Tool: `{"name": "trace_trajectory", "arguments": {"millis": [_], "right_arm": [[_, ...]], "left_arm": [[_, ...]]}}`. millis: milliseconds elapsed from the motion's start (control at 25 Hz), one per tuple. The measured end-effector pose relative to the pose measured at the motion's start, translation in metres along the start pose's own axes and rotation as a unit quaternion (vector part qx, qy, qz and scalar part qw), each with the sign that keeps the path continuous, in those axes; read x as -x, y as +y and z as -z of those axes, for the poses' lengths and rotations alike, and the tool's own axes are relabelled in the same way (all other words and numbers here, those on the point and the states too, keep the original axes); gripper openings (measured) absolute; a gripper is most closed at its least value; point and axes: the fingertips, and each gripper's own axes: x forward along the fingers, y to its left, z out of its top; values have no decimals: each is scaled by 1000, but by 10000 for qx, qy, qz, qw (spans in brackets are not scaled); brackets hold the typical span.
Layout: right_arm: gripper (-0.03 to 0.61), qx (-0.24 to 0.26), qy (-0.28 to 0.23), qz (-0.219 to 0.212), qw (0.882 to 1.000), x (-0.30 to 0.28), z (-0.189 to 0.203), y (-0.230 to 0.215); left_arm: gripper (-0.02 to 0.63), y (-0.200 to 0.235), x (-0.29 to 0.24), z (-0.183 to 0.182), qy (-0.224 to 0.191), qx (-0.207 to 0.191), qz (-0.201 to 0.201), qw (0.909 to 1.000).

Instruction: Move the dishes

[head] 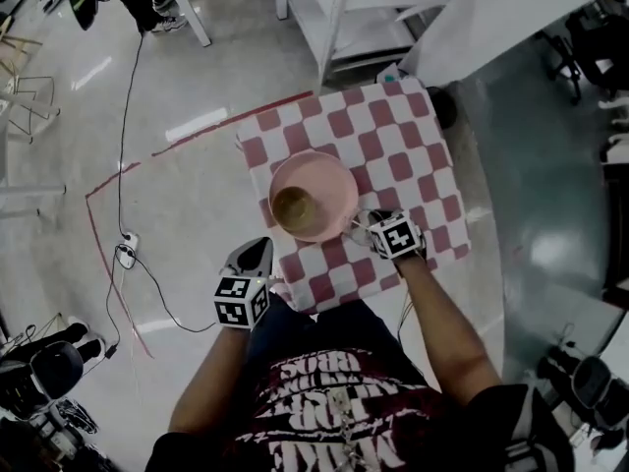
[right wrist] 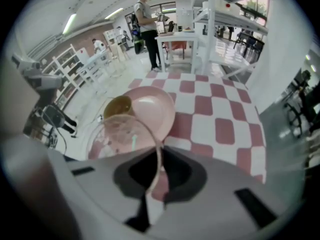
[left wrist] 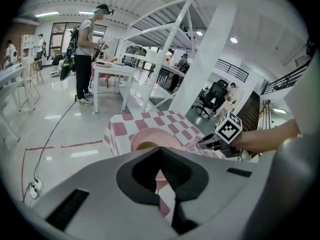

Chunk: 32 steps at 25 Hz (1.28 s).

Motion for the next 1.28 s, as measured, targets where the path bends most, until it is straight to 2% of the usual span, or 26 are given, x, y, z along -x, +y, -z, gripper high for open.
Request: {"name": "trace_trajectory", "arguments": {"millis": [200,600,960,1080,1240,1280], "right_arm": [[46,56,-107,-5,9999,-12,-40,-2],[46,358,209,-15,9991,-55,-82,3],[46,599,551,154,9966,-84,-91,2],[46,458,759,-2,9961,-91,-81,12],[48,409,357,-102,9985,-94,-93,17],[73,389,277,-167,9987,-94,-94,21]], "left_arm": [[29,25,17,3,7,147,-249,9996],[29,51,31,17,40,473,-474,9977],[29,63,43,34,67,726,-641,9953],[29,63,48,37,73,735,-670,9950],[29,59,49,38,116,641,-631,9959],[29,58,49,37,133,613,-621,9961]]}}
